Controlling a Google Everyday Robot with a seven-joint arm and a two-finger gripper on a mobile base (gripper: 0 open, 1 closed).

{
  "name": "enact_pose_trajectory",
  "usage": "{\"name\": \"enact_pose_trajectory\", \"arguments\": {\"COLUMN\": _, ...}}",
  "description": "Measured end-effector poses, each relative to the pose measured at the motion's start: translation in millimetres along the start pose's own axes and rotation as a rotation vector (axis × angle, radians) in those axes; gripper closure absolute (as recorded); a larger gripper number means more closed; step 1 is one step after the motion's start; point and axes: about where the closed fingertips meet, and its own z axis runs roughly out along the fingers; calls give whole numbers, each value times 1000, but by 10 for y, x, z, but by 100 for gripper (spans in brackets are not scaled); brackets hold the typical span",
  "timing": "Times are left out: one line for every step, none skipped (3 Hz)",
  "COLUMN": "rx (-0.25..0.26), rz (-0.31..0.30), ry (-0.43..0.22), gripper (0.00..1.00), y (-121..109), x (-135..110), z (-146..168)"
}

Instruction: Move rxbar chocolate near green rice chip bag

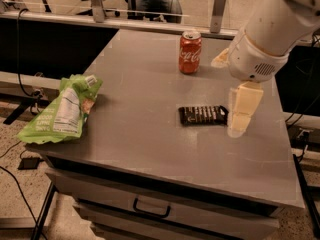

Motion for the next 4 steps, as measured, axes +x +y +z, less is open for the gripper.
{"name": "enact_pose_trajectory", "arguments": {"rx": -55, "rz": 12, "ry": -2, "gripper": 0, "y": -19, "x": 57, "z": 377}}
{"name": "enact_pose_trajectory", "arguments": {"rx": -88, "rz": 31, "ry": 10, "gripper": 0, "y": -74, "x": 74, "z": 596}}
{"name": "enact_pose_trajectory", "arguments": {"rx": -129, "rz": 36, "ry": 28, "gripper": 26, "y": -69, "x": 75, "z": 801}}
{"name": "enact_pose_trajectory", "arguments": {"rx": -147, "rz": 36, "ry": 32, "gripper": 47, "y": -49, "x": 71, "z": 877}}
